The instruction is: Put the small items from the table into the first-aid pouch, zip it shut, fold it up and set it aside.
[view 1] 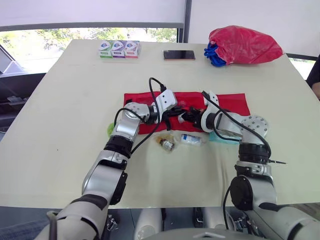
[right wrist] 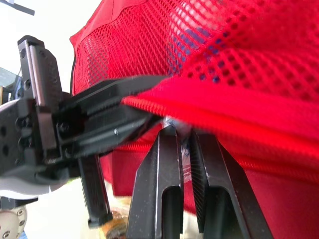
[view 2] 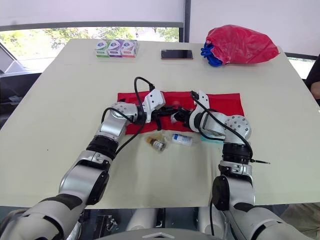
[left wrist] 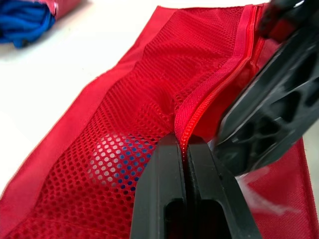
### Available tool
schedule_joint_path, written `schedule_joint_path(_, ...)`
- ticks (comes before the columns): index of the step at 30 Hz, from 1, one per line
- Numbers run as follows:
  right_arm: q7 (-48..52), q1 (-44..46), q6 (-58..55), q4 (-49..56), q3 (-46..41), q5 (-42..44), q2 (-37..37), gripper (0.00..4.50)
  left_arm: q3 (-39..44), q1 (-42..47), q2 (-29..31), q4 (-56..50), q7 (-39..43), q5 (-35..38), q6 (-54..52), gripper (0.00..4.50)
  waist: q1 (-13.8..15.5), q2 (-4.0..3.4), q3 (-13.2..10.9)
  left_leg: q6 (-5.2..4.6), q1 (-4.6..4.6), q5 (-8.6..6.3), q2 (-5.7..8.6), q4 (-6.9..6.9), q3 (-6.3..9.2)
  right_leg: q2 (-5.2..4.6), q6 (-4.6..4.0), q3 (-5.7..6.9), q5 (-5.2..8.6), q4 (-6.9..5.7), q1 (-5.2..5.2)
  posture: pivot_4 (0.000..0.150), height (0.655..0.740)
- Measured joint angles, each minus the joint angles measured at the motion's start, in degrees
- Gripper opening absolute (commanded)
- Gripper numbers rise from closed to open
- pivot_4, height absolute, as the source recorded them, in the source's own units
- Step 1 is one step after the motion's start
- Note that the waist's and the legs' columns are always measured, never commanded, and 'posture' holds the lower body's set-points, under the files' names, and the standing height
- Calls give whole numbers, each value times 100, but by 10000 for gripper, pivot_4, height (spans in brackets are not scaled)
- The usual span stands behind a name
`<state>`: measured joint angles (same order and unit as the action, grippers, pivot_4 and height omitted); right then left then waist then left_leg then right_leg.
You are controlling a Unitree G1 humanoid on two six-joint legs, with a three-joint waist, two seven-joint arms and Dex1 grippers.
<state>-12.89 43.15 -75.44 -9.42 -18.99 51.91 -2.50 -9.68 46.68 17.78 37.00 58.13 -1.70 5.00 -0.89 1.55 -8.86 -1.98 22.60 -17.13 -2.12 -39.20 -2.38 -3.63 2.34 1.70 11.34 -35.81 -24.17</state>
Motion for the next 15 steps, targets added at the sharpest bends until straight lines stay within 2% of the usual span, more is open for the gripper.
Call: schedule_joint_path(15, 701, -70, 436, -110, 57, -444, -13, 962, -262, -541, 213, -782, -907, -609, 927, 0, 2, -1, 0, 1, -2, 1, 0, -1, -2, 0, 0, 0, 0, 0, -1, 1500, 7400)
